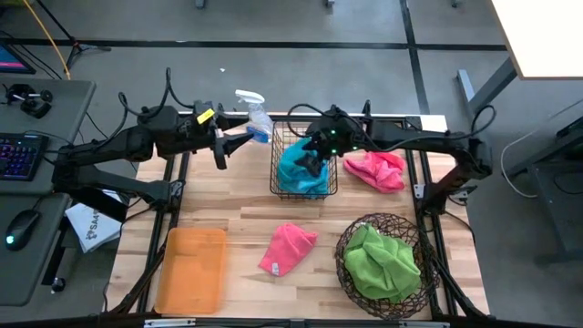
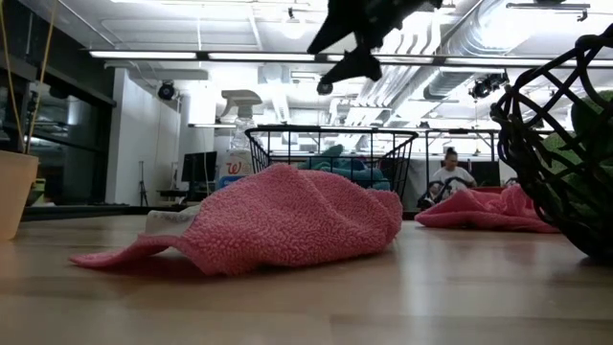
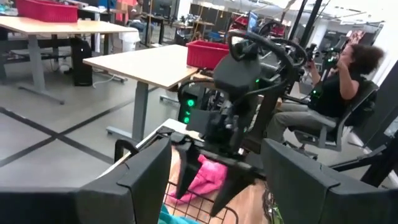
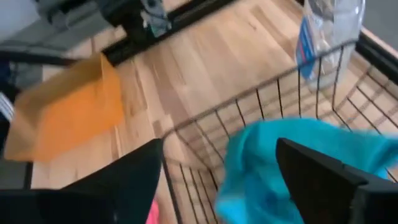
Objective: Sort microfiber towel by color & place in baskets
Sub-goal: Put the bottom pink towel into the orange bin
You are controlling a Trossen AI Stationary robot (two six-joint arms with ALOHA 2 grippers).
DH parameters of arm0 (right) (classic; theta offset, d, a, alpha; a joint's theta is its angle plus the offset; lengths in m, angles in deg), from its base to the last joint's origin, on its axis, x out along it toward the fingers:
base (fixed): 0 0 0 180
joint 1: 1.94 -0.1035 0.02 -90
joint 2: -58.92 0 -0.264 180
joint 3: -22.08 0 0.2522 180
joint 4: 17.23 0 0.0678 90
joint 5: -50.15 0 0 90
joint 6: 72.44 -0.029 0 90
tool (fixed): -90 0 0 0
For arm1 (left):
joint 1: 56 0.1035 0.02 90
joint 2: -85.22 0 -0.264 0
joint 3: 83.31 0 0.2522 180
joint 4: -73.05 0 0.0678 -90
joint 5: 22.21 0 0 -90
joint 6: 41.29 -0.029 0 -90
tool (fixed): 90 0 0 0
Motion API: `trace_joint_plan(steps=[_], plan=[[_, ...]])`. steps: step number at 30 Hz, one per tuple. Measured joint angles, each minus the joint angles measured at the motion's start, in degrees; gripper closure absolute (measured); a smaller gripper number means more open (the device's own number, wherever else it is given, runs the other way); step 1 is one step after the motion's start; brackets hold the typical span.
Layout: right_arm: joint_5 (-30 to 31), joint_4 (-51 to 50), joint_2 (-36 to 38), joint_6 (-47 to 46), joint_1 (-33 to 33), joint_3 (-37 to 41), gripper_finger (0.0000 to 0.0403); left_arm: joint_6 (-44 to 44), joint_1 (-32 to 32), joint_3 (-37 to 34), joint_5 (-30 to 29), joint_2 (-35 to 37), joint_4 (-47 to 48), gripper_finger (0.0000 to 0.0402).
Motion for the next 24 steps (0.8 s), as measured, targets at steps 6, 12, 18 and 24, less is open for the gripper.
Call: trace_joint_plan(steps=[6, 12, 18, 24], plan=[[-4.7, -8.2, 2.9, 1.9, -0.9, 0.0, 0.008, 0.7, -0.2, 0.0, 0.3, -1.6, 0.2, 0.0167], [-12.4, -20.2, 4.4, 4.6, -6.6, 0.0, 0.008, 6.0, -4.4, -1.4, 8.2, -4.9, 2.7, 0.0167], [-8.2, -28.6, 4.6, 3.1, -14.3, 0.0, 0.008, 8.7, -14.8, -5.0, 10.0, -12.7, 8.0, 0.0167], [-4.9, -29.2, 4.6, -4.8, -19.5, 0.0, 0.008, -4.3, -21.9, -4.0, 9.3, -24.3, 10.3, 0.0167]])
